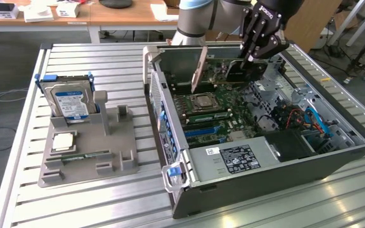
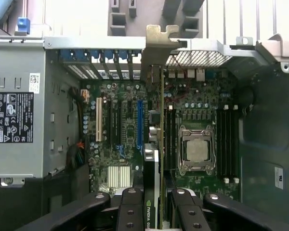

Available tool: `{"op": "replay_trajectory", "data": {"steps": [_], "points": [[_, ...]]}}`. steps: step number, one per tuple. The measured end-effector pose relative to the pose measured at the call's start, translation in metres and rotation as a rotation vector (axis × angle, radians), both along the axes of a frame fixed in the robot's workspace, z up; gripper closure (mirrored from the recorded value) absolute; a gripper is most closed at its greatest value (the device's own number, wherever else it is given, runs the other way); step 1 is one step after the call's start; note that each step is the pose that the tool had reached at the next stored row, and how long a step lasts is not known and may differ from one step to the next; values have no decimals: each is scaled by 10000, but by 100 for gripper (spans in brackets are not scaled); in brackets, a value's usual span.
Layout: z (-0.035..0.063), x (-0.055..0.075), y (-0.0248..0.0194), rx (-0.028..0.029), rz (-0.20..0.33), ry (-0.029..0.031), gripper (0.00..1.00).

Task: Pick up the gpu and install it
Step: 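Insert the gpu into the slot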

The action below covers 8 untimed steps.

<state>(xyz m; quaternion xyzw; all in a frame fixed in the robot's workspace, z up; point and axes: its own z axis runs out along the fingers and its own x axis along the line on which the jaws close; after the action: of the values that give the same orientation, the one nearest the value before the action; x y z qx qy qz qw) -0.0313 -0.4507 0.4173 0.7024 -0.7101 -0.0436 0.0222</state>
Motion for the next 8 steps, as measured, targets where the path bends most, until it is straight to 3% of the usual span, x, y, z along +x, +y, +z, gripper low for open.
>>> {"op": "replay_trajectory", "data": {"steps": [2,8], "points": [[-2,1,0,1,18,-72,73],[-4,0,0,-2,22,-82,73]]}}
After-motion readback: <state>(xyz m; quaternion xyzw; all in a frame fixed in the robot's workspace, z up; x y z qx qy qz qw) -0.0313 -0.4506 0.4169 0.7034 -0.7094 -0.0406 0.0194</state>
